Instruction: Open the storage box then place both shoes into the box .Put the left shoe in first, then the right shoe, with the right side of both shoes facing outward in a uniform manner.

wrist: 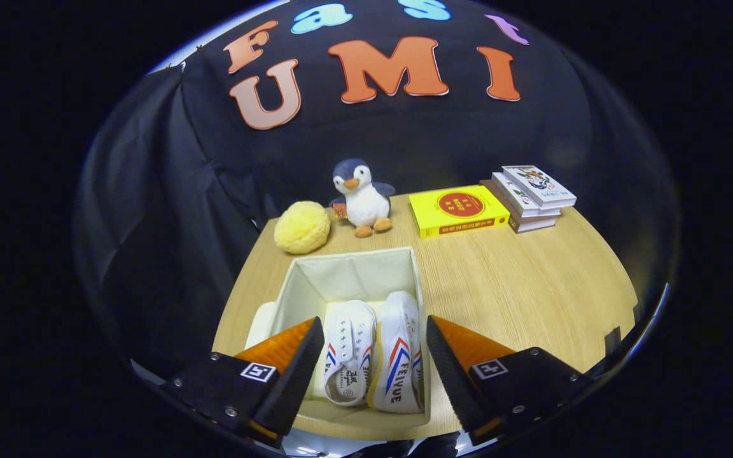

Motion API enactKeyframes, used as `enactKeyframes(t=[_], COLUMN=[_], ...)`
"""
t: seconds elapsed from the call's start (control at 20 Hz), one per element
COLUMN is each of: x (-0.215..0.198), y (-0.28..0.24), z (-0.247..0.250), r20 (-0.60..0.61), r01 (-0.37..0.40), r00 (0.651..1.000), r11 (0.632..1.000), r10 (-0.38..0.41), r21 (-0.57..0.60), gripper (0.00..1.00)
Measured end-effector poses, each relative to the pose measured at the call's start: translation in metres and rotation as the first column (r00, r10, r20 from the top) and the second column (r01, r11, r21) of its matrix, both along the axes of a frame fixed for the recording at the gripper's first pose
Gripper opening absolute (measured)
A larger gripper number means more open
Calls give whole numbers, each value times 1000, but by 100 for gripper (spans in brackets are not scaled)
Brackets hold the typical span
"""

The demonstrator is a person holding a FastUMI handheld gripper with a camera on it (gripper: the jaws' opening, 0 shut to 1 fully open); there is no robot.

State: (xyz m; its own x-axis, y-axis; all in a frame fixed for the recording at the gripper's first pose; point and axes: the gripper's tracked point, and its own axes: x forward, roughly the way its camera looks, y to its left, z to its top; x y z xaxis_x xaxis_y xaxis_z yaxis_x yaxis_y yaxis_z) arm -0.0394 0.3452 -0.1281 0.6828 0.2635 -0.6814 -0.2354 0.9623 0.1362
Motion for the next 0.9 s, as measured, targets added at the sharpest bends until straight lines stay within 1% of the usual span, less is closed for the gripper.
enactKeyframes(t=[0.05,0.1,0.25,0.45,0.6,0.75,0.9], x=[5,15,21,26,17,10,2], y=[-7,-17,-35,-60,-84,-99,-112], z=[14,28,73,132,168,175,176], r20=[34,65,161,294,373,413,425], r01=[4,6,14,33,55,67,82], r00=[999,998,987,955,926,909,902], r11=[1000,1000,1000,999,999,998,997], r10=[-4,-5,-11,-29,-51,-58,-72], r21=[-2,-10,-15,-11,0,-9,-5], gripper=[98,98,98,98,98,98,98])
